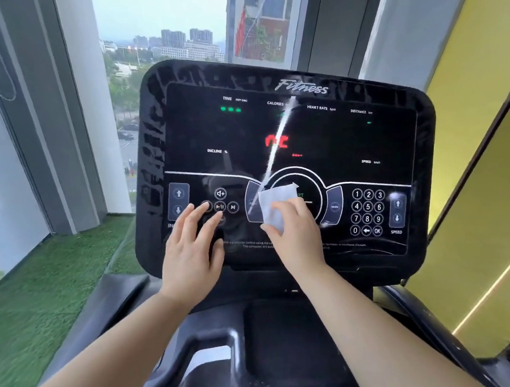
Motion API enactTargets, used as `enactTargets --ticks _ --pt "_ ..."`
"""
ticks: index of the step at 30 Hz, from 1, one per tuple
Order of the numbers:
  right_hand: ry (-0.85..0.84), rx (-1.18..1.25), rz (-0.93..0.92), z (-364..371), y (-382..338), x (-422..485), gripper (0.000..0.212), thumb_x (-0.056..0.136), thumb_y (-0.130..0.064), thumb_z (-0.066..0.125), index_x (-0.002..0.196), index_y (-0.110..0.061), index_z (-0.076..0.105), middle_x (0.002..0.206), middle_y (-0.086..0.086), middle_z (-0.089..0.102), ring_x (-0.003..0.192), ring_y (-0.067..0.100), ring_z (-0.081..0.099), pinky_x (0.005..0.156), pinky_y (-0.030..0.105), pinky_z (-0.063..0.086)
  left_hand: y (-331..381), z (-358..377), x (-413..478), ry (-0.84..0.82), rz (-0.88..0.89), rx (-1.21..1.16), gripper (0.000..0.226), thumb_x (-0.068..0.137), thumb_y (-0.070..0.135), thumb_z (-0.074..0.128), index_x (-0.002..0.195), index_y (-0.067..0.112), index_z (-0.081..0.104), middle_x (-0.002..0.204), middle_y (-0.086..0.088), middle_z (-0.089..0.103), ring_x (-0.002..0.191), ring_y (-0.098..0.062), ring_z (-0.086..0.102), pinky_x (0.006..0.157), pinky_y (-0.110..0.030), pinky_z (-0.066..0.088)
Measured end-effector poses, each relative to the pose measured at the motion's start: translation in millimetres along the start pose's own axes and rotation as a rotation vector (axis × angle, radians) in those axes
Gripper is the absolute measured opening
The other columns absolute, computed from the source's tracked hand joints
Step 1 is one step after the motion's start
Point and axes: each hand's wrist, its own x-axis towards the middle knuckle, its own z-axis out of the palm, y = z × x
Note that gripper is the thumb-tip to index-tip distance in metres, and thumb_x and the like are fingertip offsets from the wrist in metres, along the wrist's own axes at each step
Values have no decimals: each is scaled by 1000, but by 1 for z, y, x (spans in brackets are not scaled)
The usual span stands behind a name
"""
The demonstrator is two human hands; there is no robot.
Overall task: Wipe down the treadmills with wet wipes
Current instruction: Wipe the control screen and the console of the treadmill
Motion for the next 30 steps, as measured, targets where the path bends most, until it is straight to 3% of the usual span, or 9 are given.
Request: enactTargets --ticks 5,8,12,16,20,22,25,27,30 --pt "80 49 61 10 -9 4 14 87 -6 61 99 -3 67 102 11 62 89 32 58 78 34 43 -8 -5 -4 -1 -43 -1 47 89 29 38 126 8 59 135 -14 51 132 -30 32 105 -42 33" --pt "92 45 -6 17 -22 3 10 85 -1 59 90 -1 68 91 13 65 81 34 61 72 34 45 -11 -6 -8 4 -50 10 48 88 30 38 125 8 59 134 -14 52 132 -30 33 103 -42 34" --pt "-183 35 -86 28 -49 1 17 91 -6 53 99 -3 68 102 12 64 95 30 57 80 33 41 -14 -6 -13 4 -60 0 48 88 29 38 124 7 59 133 -15 52 130 -29 33 103 -40 32" --pt "-468 508 46 22 -78 -4 16 94 -8 55 102 -14 68 100 -1 66 95 14 60 84 21 45 -7 -14 -15 -11 -178 -140 53 88 36 32 129 10 55 135 -10 50 129 -26 34 106 -42 32" --pt "-748 1094 306 -5 -77 -7 8 96 -9 52 97 -13 59 86 1 62 80 14 61 75 26 53 8 -34 -14 -40 -292 -594 53 89 52 32 139 35 35 134 12 46 123 -1 43 100 -20 33" --pt "-852 1213 396 -17 -63 -8 10 97 -6 49 101 -10 58 89 4 62 80 15 62 70 26 53 16 -44 -12 -86 -396 -774 39 89 51 41 128 45 39 118 17 58 106 6 54 88 -11 41" --pt "-862 1191 483 -25 -42 -12 10 95 -8 53 102 -10 59 89 5 63 78 16 61 65 27 50 23 -49 -9 -243 -501 -821 9 87 40 58 90 37 66 79 10 68 71 -3 59 66 -19 46" --pt "-769 1114 556 -25 -33 -16 10 95 -13 56 103 -10 60 91 6 64 77 16 61 66 29 49 28 -45 -13 -271 -507 -740 16 87 31 64 74 23 68 61 11 61 59 -3 50 61 -21 40" --pt "-709 1064 660 -25 -25 -25 28 94 -31 58 109 -8 61 92 3 68 82 17 64 74 35 54 38 -38 -13 -126 -570 -589 23 88 20 62 65 19 60 47 16 47 49 -2 40 51 -15 30"
